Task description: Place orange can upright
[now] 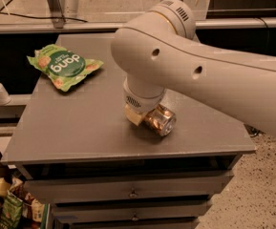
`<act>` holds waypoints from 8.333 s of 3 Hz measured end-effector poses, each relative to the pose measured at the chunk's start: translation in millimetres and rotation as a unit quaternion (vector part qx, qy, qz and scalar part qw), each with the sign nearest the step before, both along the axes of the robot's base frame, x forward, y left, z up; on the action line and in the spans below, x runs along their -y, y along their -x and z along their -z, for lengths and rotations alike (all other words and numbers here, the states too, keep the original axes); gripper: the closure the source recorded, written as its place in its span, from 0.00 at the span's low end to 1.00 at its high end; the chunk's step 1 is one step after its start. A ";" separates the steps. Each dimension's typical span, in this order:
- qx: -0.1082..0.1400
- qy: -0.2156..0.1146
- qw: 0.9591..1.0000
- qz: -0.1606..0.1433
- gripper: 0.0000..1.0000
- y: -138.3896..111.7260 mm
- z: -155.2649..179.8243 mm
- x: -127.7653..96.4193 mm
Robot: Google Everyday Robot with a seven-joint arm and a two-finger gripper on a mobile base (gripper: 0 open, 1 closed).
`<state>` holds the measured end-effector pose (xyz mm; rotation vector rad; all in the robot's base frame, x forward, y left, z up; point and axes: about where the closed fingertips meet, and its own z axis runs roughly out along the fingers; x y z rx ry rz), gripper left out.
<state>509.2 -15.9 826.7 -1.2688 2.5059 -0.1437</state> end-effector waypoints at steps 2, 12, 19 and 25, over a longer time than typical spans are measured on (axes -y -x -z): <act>0.033 -0.052 0.997 -0.047 1.00 -4.6 -41.8 -14.5; 0.142 -0.537 0.785 -0.273 1.00 -32.7 -107.7 12.3; 0.211 -0.642 0.690 -0.260 0.51 -10.5 -54.9 71.9; 0.183 -0.546 0.758 -0.306 0.00 -1.0 -119.1 116.5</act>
Offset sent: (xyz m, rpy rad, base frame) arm 0.0057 0.0309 0.0740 0.2055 -0.1155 0.2728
